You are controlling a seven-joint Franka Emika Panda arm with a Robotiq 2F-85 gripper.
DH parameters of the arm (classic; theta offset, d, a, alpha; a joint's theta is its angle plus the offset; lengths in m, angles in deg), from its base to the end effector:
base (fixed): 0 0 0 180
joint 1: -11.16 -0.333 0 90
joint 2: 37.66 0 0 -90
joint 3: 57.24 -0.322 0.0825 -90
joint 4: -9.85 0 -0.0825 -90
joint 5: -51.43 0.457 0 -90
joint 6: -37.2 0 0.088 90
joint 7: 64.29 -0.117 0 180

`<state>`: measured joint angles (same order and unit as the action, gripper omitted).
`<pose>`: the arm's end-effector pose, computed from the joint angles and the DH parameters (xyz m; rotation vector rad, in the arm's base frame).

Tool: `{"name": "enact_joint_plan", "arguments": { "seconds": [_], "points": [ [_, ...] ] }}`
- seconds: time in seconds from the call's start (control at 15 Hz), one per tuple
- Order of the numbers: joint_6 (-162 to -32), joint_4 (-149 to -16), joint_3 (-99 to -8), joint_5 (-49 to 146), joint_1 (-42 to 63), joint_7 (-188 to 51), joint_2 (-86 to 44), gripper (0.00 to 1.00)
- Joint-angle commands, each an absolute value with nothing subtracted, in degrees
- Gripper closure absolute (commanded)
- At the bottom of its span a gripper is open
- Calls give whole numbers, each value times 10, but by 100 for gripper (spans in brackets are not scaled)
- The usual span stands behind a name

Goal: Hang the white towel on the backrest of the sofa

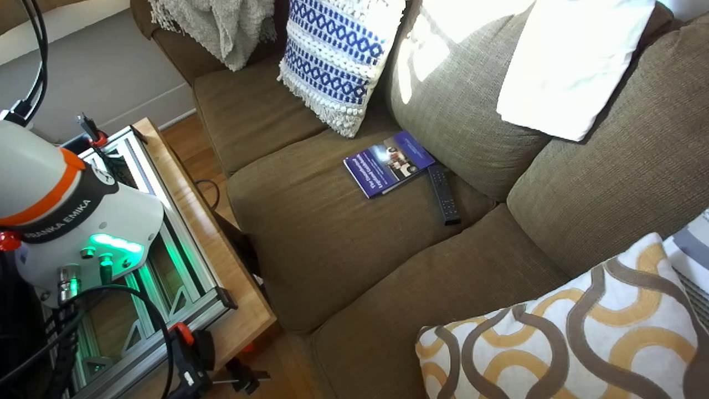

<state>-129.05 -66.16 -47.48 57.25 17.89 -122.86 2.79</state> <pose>0.8370 -0.2109 0.3926 -2.0723 1.5845 -1.1546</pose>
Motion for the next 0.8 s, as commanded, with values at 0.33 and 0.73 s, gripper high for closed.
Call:
{"name": "enact_joint_plan", "arguments": {
  "seconds": [0.33, 0.73],
  "points": [
    [-1304, -624, -488, 615, 189, -1206, 57, 99],
    [-1300, -553, -498, 653, 205, -1197, 121, 99]
  ]
}}
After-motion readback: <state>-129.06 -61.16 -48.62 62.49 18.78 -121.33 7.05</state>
